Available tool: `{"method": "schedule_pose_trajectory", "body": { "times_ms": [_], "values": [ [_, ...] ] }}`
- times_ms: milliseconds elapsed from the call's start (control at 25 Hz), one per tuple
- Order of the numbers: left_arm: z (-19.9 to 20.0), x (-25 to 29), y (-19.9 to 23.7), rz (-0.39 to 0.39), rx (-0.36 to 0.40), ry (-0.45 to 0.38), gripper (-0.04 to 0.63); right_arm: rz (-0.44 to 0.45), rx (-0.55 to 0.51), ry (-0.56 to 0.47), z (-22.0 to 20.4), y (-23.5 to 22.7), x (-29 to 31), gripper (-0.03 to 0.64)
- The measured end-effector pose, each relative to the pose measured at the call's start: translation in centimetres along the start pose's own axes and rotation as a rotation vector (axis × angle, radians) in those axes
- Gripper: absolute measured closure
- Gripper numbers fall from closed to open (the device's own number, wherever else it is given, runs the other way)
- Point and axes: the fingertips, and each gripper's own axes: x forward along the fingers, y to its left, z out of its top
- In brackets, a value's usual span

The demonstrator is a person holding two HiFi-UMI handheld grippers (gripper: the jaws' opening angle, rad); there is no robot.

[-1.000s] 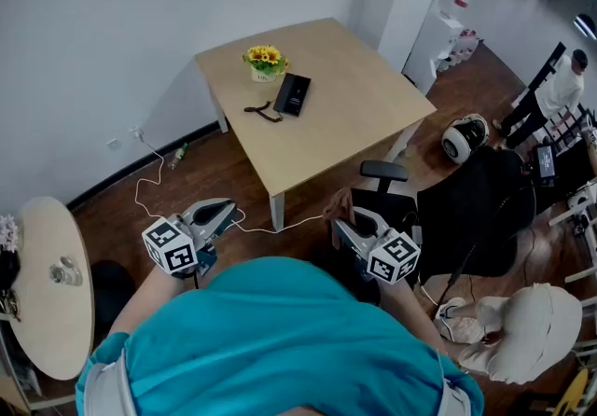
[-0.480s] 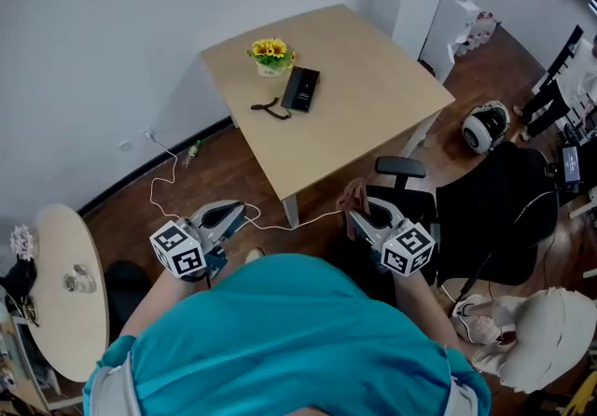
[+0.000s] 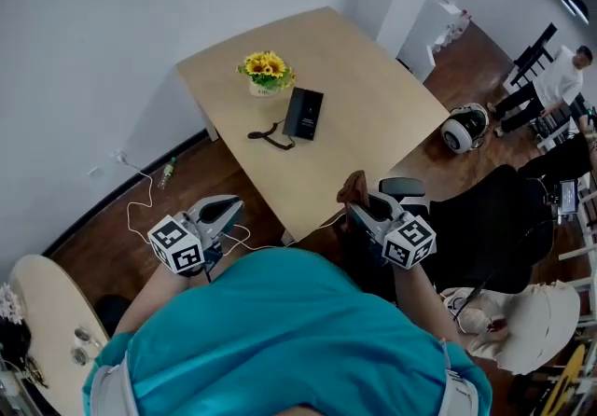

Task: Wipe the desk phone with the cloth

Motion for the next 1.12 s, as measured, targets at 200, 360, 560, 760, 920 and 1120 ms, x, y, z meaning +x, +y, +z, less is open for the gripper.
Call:
{"method": "schedule_pose_trajectory", "body": {
  "times_ms": [200, 360, 560, 760, 920, 1120],
  "values": [
    [1.9, 2.0, 5.9, -0.054, -0.011, 0.032, 0.591, -0.03, -0.002, 0.048, 1.7, -1.4, 5.0, 0.5],
    [2.5, 5.7, 8.8, -0.043, -0.025, 0.038, 0.591, -0.021, 0.003, 0.091, 1.1, -5.0, 7.0, 0.5],
    [2.8, 11.7, 11.0, 0.025, -0.044, 0.073, 0.591, 0.033, -0.032, 0.113, 1.0, -13.0, 9.2, 0.5],
    [2.7, 17.0, 13.4, 0.131, -0.135, 0.073, 0.591, 0.1, -0.143, 0.192, -0.1, -22.1, 14.7, 0.5],
    [1.1, 18.3, 14.8, 0.139, -0.158, 0.125, 0.591, 0.107, -0.314, 0.308, -1.7, -25.5, 21.7, 0.5],
    [-0.6, 16.9, 16.9, 0.1, -0.162, 0.171, 0.591, 0.078, -0.526, 0.468, -4.3, -27.4, 30.5, 0.5]
  ]
}}
